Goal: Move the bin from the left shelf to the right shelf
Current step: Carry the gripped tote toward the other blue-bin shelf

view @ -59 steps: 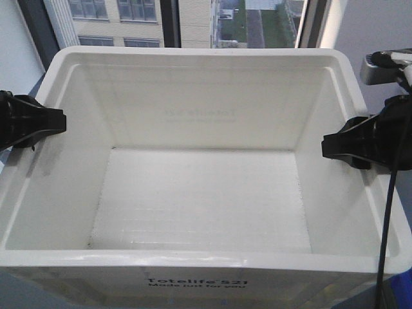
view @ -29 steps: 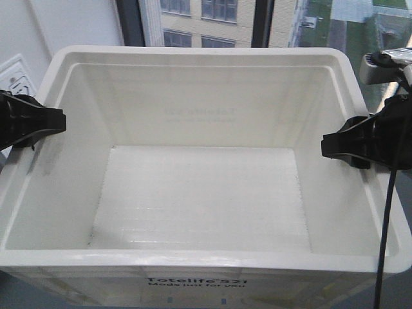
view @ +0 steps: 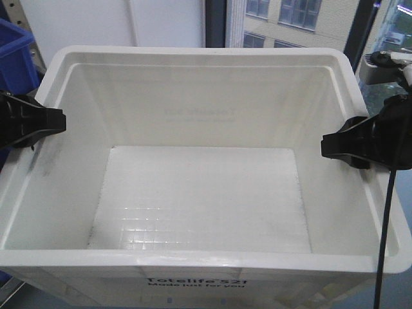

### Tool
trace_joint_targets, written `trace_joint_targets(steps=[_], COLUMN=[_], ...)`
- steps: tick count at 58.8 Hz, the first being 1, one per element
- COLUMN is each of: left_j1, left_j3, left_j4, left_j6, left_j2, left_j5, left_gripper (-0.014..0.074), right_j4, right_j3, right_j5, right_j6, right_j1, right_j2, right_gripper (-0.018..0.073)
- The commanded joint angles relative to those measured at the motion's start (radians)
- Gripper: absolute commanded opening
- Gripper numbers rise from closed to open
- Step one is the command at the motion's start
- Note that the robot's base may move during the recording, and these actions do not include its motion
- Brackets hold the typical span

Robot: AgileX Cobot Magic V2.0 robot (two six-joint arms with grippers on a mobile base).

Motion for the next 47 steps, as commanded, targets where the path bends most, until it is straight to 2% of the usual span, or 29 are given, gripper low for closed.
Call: trace_joint_targets(steps=[1,47], left_j1=[-0.007,-0.007], left_j3=[-0.041,-0.041], left_j4=[-0.072,-0.072], left_j6=[0.04,0.04], left_j2=[-0.038,-0.038], left_j5=[-0.097,-0.097], left_gripper=[-0.0006,-0.0006], right_j4=[0.024,0.024], right_j3=[-0.039,-0.039], right_j5=[-0.093,-0.093], right_j6=[-0.015,-0.015], right_j1=[-0.004,-0.004], right_j2=[-0.025,-0.025], right_gripper=[-0.0004,-0.0004])
